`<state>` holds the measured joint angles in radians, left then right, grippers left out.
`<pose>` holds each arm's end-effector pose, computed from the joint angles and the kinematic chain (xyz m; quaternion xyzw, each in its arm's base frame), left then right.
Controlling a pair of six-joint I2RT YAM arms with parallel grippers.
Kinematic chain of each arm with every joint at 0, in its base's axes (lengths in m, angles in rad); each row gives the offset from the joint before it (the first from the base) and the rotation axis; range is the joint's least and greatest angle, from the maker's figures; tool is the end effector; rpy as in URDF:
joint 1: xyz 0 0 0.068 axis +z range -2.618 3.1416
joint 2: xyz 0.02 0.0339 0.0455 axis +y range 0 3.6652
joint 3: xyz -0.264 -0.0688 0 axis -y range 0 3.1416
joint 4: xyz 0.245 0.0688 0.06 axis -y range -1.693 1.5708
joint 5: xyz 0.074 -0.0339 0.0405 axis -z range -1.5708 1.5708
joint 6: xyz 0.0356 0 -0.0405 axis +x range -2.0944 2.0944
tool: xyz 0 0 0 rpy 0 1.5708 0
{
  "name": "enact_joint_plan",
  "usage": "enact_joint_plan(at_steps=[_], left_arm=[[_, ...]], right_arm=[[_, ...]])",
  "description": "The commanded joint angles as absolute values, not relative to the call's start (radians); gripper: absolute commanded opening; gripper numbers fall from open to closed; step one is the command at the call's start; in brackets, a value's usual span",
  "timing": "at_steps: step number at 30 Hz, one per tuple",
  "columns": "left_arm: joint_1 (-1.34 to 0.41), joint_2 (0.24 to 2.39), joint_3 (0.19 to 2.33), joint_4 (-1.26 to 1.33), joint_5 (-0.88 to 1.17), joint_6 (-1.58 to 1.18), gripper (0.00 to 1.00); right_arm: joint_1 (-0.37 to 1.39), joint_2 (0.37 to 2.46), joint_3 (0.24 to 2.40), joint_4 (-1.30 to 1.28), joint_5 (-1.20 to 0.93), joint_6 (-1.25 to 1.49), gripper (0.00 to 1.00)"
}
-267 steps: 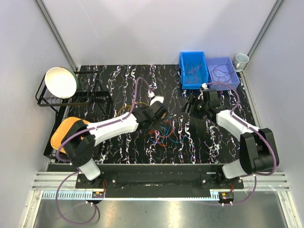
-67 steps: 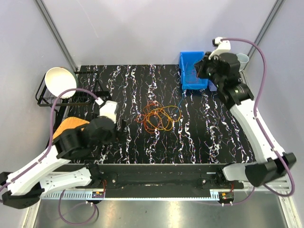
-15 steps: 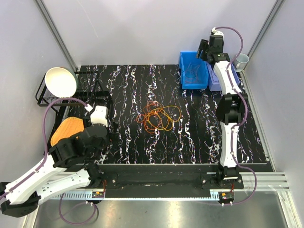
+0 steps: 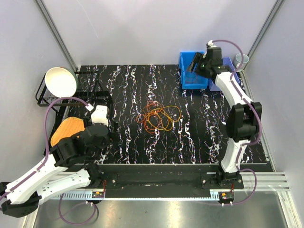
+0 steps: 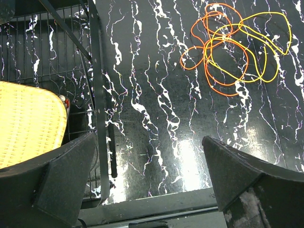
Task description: Untangle the cables
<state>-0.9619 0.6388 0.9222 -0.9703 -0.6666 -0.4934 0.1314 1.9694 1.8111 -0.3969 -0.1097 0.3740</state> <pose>0.0783 -0.0738 0.3323 0.0622 0.8633 -0.0480 0.4985 0.4623 0.0650 0.3198 0.0791 0.8693 0.1678 0.4581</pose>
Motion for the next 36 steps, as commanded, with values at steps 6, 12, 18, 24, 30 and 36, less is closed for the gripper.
enact_joint_plan(at_steps=[6,12,18,24,30,36], left_arm=[[-0.953,0.652,0.917,-0.923,-0.678,-0.479,0.99],[-0.95,0.65,0.919,-0.922,-0.68,-0.48,0.99],[-0.95,0.65,0.919,-0.923,-0.676,-0.48,0.99],[-0.95,0.652,0.919,-0.922,-0.675,-0.48,0.99],[-0.948,0.649,0.917,-0.922,-0.675,-0.483,0.99],[-0.95,0.653,0.919,-0.923,-0.676,-0.482,0.99]], right_arm=[[0.278,1.691,1.474,-0.27,-0.222,0.446,0.73],[0.33,1.64,1.345,-0.242,-0.288,0.511,0.7],[0.388,1.598,1.243,-0.236,-0.288,0.515,0.69],[0.431,1.578,1.149,-0.236,-0.278,0.499,0.68],[0.457,1.612,1.085,-0.233,-0.268,0.473,0.65],[0.457,1.684,1.101,-0.233,-0.282,0.448,0.64]])
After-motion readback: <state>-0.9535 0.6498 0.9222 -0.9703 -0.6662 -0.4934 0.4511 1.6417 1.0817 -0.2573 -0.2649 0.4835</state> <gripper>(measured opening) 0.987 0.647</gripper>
